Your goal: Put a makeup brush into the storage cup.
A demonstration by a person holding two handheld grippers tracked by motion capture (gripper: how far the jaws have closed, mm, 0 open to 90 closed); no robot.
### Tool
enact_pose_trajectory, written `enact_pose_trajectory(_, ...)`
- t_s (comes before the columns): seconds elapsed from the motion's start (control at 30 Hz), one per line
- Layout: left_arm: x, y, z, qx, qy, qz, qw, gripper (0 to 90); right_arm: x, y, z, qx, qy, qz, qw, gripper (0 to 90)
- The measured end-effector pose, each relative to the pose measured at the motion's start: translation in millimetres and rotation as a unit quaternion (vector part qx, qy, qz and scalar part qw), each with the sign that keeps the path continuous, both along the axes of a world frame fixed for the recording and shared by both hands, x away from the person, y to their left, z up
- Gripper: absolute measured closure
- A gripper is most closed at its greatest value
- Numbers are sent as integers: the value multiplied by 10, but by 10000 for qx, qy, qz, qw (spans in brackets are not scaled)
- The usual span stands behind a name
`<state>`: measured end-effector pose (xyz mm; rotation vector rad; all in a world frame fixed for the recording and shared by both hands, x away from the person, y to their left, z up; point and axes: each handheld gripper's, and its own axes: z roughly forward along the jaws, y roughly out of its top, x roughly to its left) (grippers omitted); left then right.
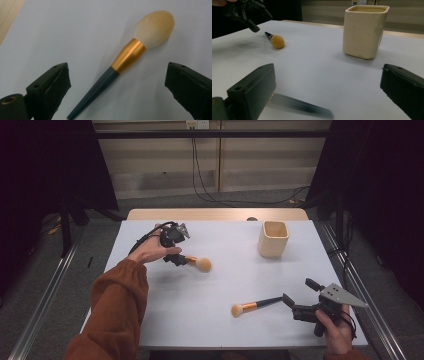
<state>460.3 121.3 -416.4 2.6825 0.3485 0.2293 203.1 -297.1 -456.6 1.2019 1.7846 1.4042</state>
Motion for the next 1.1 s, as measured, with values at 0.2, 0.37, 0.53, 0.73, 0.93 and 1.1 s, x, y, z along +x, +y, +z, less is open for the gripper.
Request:
enact_pose_trajectory(0.2, 19, -41, -43, 134, 175, -180, 9996, 36, 1, -1, -6, -20, 52, -3, 10000, 0)
enact_pose_trajectory(0.37, 67, -63, -112, 323, 332, -355, 9983, 47, -4, -3, -5, 3, 54, -7, 10000, 0)
enact_pose_trajectory(0.53, 101, -111, -216, 533, 484, -428, 9965, 58, 2, 7, -10, -12, 71, 48, 10000, 0)
enact_pose_trajectory(0.73, 140, -157, -301, 721, 564, -452, 9948, 97, 1, 8, -11, -27, 78, 58, 9999, 0)
enact_pose_trajectory(0.93, 188, -188, -344, 779, 647, -491, 9936, 188, 1, 4, -15, -45, 96, 86, 9999, 0)
enact_pose_trajectory(1.1, 233, -206, -378, 874, 705, -437, 9927, 226, 1, 11, -16, -67, 83, 101, 9999, 0)
